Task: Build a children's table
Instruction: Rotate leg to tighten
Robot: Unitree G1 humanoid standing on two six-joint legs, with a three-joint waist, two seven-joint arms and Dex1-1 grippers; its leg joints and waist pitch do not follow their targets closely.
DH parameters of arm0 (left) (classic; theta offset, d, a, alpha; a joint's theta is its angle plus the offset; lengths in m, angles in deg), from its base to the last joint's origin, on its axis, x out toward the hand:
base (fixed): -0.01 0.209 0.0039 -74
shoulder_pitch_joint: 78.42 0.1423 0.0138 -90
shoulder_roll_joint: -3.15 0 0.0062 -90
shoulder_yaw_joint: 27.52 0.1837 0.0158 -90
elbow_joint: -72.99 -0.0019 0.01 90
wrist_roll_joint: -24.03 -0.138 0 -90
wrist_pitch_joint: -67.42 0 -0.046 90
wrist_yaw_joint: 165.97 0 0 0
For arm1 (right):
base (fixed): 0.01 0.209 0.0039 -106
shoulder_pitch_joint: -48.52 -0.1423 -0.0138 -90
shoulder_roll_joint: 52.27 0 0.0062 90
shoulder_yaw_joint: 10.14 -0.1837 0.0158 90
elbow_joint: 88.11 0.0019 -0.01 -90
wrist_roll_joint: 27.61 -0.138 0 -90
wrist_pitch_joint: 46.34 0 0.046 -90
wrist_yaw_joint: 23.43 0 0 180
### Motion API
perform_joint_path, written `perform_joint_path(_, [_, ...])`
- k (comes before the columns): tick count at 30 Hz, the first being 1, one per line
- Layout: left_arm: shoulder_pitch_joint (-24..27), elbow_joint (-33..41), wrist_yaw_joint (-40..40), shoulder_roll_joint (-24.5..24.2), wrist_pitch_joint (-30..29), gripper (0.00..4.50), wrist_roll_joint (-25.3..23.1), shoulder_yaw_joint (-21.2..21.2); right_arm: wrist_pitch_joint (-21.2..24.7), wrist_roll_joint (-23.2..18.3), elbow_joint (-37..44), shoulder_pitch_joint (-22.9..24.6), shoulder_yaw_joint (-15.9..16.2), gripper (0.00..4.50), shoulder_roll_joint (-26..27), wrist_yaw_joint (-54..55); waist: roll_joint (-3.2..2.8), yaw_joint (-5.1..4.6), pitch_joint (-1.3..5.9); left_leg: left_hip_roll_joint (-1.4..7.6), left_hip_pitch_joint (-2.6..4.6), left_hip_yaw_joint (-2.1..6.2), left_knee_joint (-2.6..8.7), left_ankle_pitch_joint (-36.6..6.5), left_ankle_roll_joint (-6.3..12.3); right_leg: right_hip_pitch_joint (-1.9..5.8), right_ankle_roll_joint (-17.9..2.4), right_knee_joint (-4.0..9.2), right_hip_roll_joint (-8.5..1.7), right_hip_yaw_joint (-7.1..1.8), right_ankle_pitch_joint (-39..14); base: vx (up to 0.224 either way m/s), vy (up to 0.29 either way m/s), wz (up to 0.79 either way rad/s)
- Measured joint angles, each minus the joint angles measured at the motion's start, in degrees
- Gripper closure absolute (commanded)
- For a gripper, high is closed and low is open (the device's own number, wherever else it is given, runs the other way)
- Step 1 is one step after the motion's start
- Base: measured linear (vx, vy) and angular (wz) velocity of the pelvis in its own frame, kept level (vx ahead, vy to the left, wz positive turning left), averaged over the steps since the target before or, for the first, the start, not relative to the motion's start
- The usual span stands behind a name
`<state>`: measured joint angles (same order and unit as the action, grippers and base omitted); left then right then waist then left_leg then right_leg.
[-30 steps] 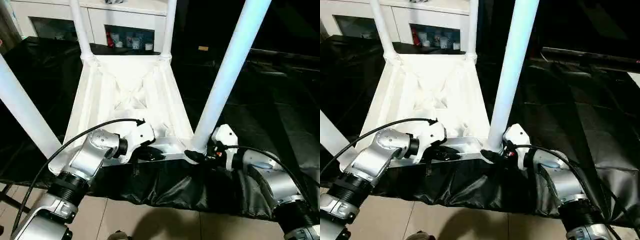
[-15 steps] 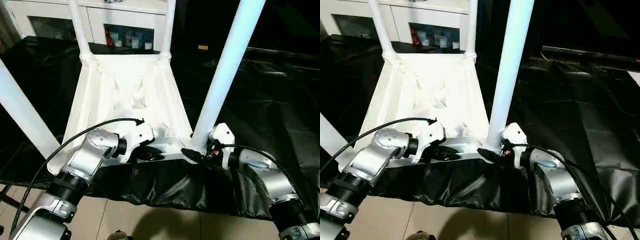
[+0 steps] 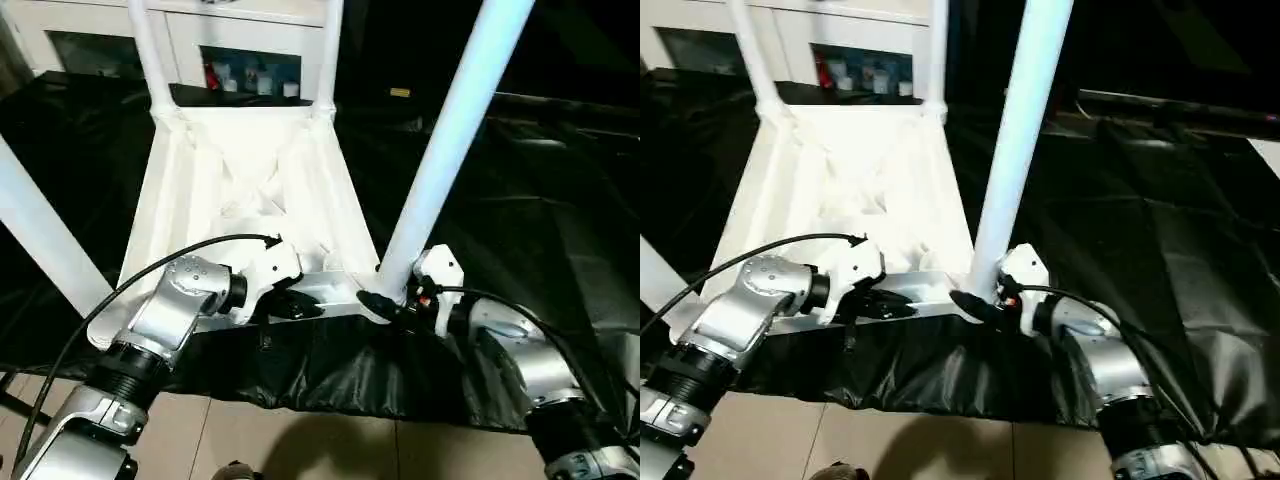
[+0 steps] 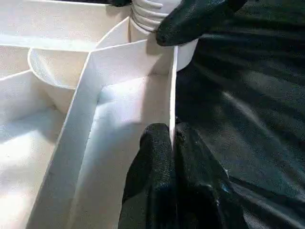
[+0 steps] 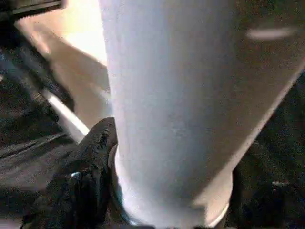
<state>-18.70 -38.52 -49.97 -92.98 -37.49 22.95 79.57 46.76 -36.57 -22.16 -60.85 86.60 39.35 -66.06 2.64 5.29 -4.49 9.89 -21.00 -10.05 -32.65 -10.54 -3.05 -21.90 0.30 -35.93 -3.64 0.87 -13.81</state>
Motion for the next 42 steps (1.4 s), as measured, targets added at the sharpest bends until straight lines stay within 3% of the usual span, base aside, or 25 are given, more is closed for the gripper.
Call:
perform_joint_path(6, [-1.37, -0.25, 9.44, 5.89, -2.41, 4.50, -3.07, -0.54, 1.45, 3.23, -0.66, -1.01, -3.98, 1.75, 7.97, 18.48, -0.16, -0.11, -0.29, -0.04, -0.01, -0.13, 0.79, 0.21, -0.21, -0.02, -0.05, 0.92, 0.05, -0.01, 0.30, 0.000, 0.000, 0.00])
perform_joint_path(9, [-2.48, -2.75, 15.85, 10.81, -2.10, 4.50, -5.02, -1.01, 1.49, 5.35, -5.02, -4.81, -6.94, 1.75, 13.27, 31.56, -0.20, -0.20, -0.28, -0.05, 0.02, -0.15, 0.80, 0.24, -0.24, -0.01, -0.14, 0.93, 0.05, -0.03, 0.51, 0.000, 0.000, 0.00])
perform_joint_path(12, [-2.96, -3.50, 18.14, 12.29, -1.45, 4.50, -5.50, -0.61, 1.02, 5.59, -6.46, -6.08, -7.70, 1.75, 13.87, 34.94, -0.22, 0.05, -0.26, -0.05, 0.01, -0.15, 0.88, 0.24, -0.24, 0.02, 0.09, 0.99, 0.04, -0.03, 0.37, 0.000, 0.000, 0.00])
perform_joint_path(15, [-2.95, -3.46, 18.30, 12.46, -0.36, 4.50, -6.16, -0.37, -0.14, 5.62, -6.61, -6.12, -8.35, 1.05, 14.00, 34.71, -0.22, 0.18, -0.27, -0.05, -0.05, -0.15, 0.97, 0.23, -0.24, -0.01, 0.23, 1.05, 0.04, -0.02, 0.26, 0.000, 0.000, 0.00])
perform_joint_path(20, [-2.69, -2.95, 17.22, 11.32, 0.77, 4.50, -6.38, -0.63, 0.08, 3.85, -4.32, -4.32, -8.40, 0.55, 12.28, 26.91, -0.07, -0.07, -0.40, -0.03, -0.05, -0.15, 0.99, 0.24, -0.23, -0.05, 0.22, 1.04, 0.06, -0.01, 0.26, 0.000, 0.000, 0.00])
perform_joint_path(25, [-1.51, -1.47, 12.74, 7.89, 2.89, 4.50, -3.88, -1.13, 0.76, 3.40, -0.09, -1.77, -4.45, 0.14, 6.57, 17.25, -0.17, -0.14, -0.57, 0.04, -0.11, -0.15, 1.12, 0.23, -0.24, -0.15, 0.16, 1.05, 0.15, 0.00, 0.19, 0.000, 0.000, 0.00])
perform_joint_path(35, [-0.40, -1.11, -1.03, 1.02, 7.43, 4.50, 0.18, -1.43, 2.97, -0.45, 7.18, 1.95, 0.03, 0.14, -6.52, -7.18, 0.16, 0.56, -0.77, 0.10, -0.19, -0.21, 1.06, 0.35, 0.12, -0.18, -0.02, 1.02, 0.17, 0.07, 0.05, 0.000, 0.000, 0.00])
perform_joint_path(42, [-0.43, -1.30, -8.48, -1.26, 8.21, 4.50, 1.94, -0.75, 3.06, -3.30, 8.13, 1.60, 1.44, 0.29, -8.61, -16.68, 0.34, 1.06, -0.87, 0.12, -0.16, -0.22, 1.01, 0.37, 0.14, -0.18, -0.05, 0.93, 0.17, 0.07, 0.04, 0.000, 0.000, 0.00])
